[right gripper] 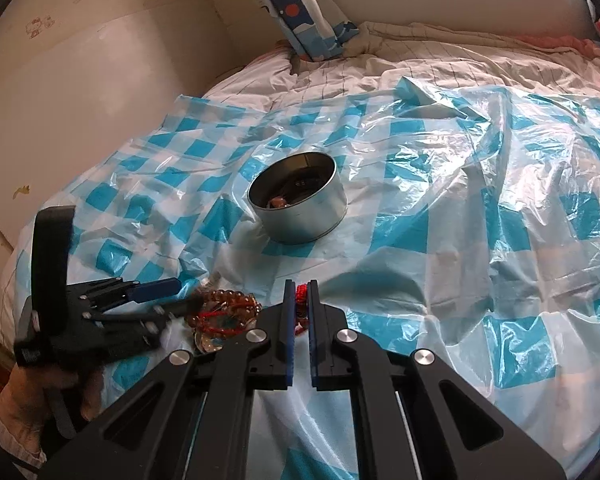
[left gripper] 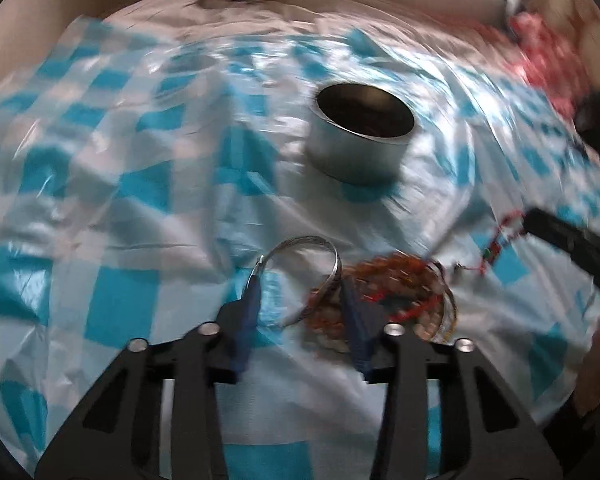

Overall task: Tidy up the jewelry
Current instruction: 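Grasp a silver bangle with the left gripper while the right gripper lifts its jewelry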

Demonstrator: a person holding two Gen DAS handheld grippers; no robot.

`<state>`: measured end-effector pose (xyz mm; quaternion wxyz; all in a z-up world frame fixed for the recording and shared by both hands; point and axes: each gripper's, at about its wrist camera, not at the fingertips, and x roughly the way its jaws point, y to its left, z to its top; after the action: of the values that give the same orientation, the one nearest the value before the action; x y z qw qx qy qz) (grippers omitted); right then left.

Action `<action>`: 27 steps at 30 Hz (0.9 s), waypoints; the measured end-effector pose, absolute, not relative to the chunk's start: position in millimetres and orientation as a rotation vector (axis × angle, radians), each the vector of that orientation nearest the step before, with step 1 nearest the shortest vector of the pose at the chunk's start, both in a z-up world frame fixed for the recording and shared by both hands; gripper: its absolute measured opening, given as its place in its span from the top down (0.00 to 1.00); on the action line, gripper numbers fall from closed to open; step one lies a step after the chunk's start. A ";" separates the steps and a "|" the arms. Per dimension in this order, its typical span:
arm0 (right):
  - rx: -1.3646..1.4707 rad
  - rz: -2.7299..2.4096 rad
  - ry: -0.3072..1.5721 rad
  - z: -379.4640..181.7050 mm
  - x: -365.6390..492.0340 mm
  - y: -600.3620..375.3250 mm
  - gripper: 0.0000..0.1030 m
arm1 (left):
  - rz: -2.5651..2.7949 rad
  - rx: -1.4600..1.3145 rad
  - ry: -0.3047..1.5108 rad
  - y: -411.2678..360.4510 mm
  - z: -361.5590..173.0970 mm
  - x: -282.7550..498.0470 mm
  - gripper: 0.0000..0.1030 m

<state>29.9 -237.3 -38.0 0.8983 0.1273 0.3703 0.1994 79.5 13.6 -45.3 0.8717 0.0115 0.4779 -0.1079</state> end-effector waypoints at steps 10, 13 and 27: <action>0.263 0.412 0.768 -38.1 29.8 -237.2 0.94 | -0.123 -0.157 0.997 60.2 -43.8 88.7 0.83; 0.262 0.413 0.770 -38.4 29.8 -237.1 0.94 | -0.125 -0.150 1.010 58.5 -47.4 92.5 0.83; 0.276 0.416 0.753 -36.6 29.8 -236.9 0.94 | -0.114 -0.122 0.925 53.7 -29.3 88.7 0.94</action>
<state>29.8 -236.9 -36.6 0.8997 0.1334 0.3639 0.2009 88.7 53.7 -29.3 0.8916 -0.0588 0.4456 -0.0550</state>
